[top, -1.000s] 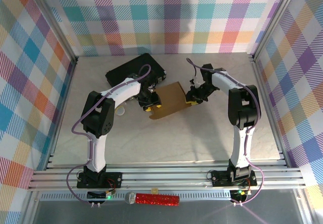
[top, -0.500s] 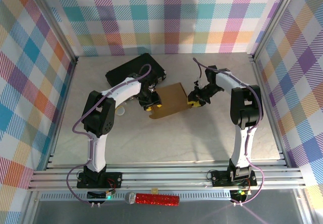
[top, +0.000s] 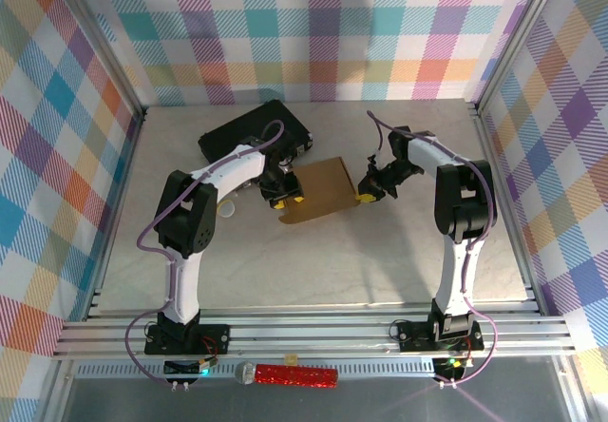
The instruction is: Fold the paper box
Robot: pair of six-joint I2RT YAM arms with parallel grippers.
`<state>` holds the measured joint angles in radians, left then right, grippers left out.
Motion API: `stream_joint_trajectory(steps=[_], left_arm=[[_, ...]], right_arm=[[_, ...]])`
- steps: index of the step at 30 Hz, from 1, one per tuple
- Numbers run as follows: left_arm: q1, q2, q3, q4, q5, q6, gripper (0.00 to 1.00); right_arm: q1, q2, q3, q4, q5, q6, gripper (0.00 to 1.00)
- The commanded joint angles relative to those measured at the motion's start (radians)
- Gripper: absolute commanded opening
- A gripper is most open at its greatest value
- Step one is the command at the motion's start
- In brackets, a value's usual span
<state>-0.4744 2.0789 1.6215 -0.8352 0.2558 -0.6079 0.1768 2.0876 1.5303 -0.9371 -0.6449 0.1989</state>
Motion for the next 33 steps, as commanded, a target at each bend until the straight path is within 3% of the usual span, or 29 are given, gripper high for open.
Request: stream_joint_trajectory(steps=[1, 9, 12, 16, 21, 26, 33], left_arm=[[0.018, 0.053, 0.006, 0.03, -0.052, 0.001, 0.45], [0.025, 0.047, -0.002, 0.027, -0.053, 0.008, 0.45], [0.027, 0.048, -0.003, 0.028, -0.051, 0.008, 0.45], [0.026, 0.051, 0.002, 0.028, -0.05, 0.007, 0.44], [0.026, 0.053, 0.005, 0.026, -0.049, 0.008, 0.44], [0.026, 0.055, 0.005, 0.025, -0.049, 0.01, 0.44], [0.027, 0.064, 0.012, 0.021, -0.047, 0.014, 0.44]], right_arm=[[0.018, -0.029, -0.013, -0.004, -0.074, 0.025, 0.0], [0.008, -0.02, -0.005, -0.024, -0.12, 0.053, 0.0], [0.0, -0.03, -0.007, -0.032, -0.137, 0.052, 0.22], [-0.002, -0.043, -0.024, -0.039, -0.146, 0.043, 0.32], [-0.003, -0.061, -0.057, -0.034, -0.151, 0.042, 0.33], [-0.004, -0.089, -0.073, -0.067, -0.05, -0.002, 0.41], [-0.004, -0.076, -0.069, -0.027, -0.078, 0.003, 0.39]])
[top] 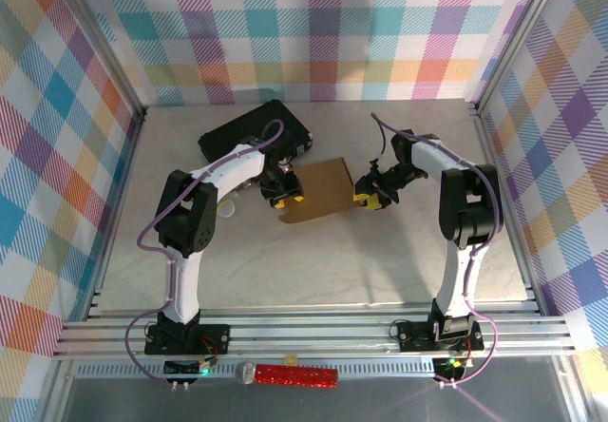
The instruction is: Fold the paper box
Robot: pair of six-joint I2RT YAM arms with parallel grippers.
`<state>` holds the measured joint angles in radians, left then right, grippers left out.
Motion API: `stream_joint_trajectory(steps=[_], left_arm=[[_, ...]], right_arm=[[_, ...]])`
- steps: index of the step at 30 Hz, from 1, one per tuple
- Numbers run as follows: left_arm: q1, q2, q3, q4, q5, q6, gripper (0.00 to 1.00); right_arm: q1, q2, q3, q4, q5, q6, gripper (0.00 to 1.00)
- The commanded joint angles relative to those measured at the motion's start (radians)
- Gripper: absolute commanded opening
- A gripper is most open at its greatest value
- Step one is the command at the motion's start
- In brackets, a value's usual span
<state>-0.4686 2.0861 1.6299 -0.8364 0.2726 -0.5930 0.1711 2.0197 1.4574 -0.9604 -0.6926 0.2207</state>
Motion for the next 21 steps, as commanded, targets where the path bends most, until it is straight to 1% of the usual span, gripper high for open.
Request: stream_joint_trajectory(steps=[1, 6, 11, 13, 15, 17, 21], left_arm=[[0.021, 0.058, 0.006, 0.02, -0.065, 0.001, 0.44], [0.021, 0.059, 0.01, 0.019, -0.064, 0.003, 0.44], [0.021, 0.062, 0.013, 0.017, -0.061, 0.008, 0.44], [0.022, 0.065, 0.018, 0.01, -0.064, 0.012, 0.44], [0.022, 0.062, 0.018, 0.01, -0.064, 0.013, 0.44], [0.024, 0.062, 0.019, 0.007, -0.068, 0.016, 0.44], [0.027, 0.063, 0.019, 0.007, -0.066, 0.018, 0.44]], right_arm=[[0.002, -0.005, 0.005, -0.001, -0.03, -0.017, 0.39], [0.002, 0.021, 0.004, 0.014, -0.001, -0.03, 0.39], [0.004, 0.048, 0.048, 0.033, -0.029, -0.022, 0.41], [0.002, 0.046, 0.078, 0.001, 0.017, -0.039, 0.41], [-0.003, 0.008, 0.08, 0.001, 0.067, -0.051, 0.41], [-0.01, -0.044, 0.056, 0.026, 0.115, -0.049, 0.44], [-0.015, -0.117, -0.001, 0.113, 0.159, -0.037, 0.48]])
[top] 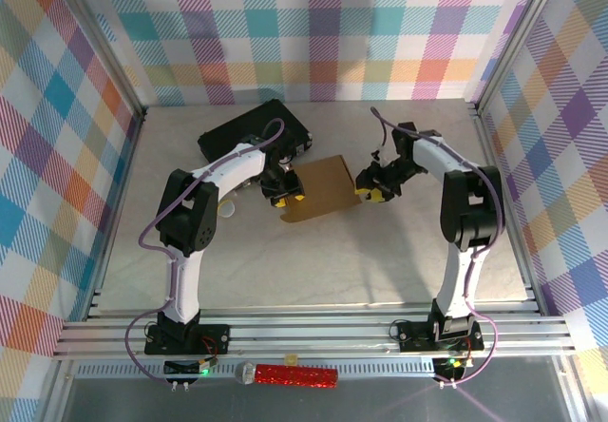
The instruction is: Fold the paper box
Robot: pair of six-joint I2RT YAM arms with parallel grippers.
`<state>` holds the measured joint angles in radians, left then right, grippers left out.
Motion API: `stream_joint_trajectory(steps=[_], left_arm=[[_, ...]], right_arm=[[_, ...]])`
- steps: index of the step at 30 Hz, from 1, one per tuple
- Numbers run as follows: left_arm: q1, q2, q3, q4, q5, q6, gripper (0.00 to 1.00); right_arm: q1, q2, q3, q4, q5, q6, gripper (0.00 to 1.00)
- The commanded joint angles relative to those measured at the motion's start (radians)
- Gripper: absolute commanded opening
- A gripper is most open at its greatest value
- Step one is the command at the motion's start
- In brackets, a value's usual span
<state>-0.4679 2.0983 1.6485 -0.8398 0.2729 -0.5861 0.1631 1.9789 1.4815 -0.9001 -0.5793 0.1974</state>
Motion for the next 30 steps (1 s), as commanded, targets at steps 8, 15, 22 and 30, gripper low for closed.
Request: stream_joint_trajectory(steps=[8, 15, 22, 30], left_arm=[[0.028, 0.05, 0.004, 0.007, -0.066, 0.012, 0.44], [0.029, 0.052, -0.003, 0.012, -0.063, 0.009, 0.44], [0.029, 0.052, -0.001, 0.011, -0.064, 0.007, 0.44], [0.029, 0.052, -0.001, 0.015, -0.06, 0.005, 0.44]], right_arm=[[-0.004, 0.015, 0.008, 0.061, -0.02, -0.052, 0.52], [0.02, 0.062, 0.015, 0.06, -0.075, -0.061, 0.53], [0.05, 0.066, 0.003, 0.043, -0.094, -0.054, 0.43], [0.049, 0.027, -0.043, 0.054, -0.121, -0.016, 0.3]])
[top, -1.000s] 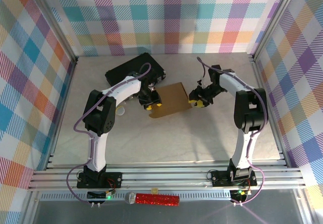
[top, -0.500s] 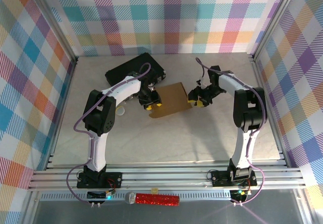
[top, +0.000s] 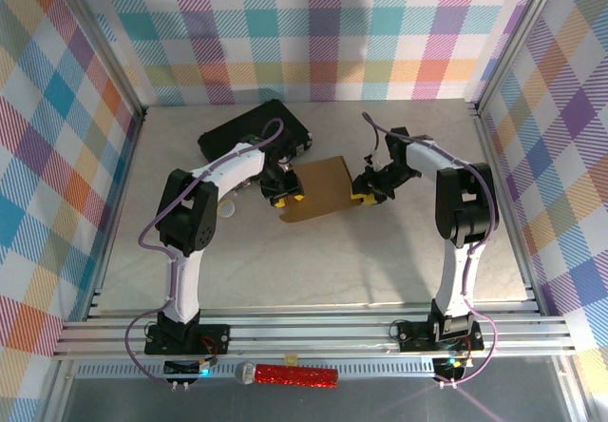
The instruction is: Fold the paper box
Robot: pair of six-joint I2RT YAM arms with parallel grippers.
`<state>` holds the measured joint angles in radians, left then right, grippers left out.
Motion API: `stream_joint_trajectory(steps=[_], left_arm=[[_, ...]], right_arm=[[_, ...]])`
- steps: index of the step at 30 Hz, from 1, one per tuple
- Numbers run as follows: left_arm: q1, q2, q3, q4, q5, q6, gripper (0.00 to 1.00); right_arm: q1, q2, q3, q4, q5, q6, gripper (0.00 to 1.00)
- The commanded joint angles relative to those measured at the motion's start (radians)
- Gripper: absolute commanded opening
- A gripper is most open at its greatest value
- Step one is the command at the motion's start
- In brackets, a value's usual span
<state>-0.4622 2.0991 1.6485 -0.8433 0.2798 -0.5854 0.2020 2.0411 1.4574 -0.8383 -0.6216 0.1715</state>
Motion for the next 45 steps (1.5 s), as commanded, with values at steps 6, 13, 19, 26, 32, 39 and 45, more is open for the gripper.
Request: stream_joint_trajectory(steps=[6, 13, 19, 26, 32, 39, 45], left_arm=[[0.023, 0.055, 0.006, 0.018, -0.063, 0.002, 0.44], [0.029, 0.065, 0.044, -0.005, -0.044, -0.005, 0.44], [0.043, 0.044, 0.054, -0.01, -0.037, -0.02, 0.46], [0.046, -0.08, 0.031, -0.037, -0.132, -0.014, 0.51], [0.038, -0.198, -0.094, -0.013, -0.044, 0.003, 0.5], [0.021, -0.234, -0.231, 0.117, 0.055, -0.045, 0.5], [0.01, -0.232, -0.285, 0.156, 0.058, -0.057, 0.5]], right_arm=[[0.003, -0.054, -0.035, 0.003, -0.126, 0.082, 0.22], [-0.009, -0.034, 0.013, -0.024, -0.229, 0.169, 0.07], [-0.015, -0.029, 0.038, -0.06, -0.195, 0.187, 0.0], [-0.026, -0.011, 0.014, -0.056, -0.167, 0.176, 0.0], [-0.029, 0.013, 0.028, -0.058, -0.17, 0.164, 0.0], [-0.033, 0.021, 0.034, -0.062, -0.173, 0.158, 0.0], [-0.035, 0.03, 0.032, -0.061, -0.181, 0.155, 0.0]])
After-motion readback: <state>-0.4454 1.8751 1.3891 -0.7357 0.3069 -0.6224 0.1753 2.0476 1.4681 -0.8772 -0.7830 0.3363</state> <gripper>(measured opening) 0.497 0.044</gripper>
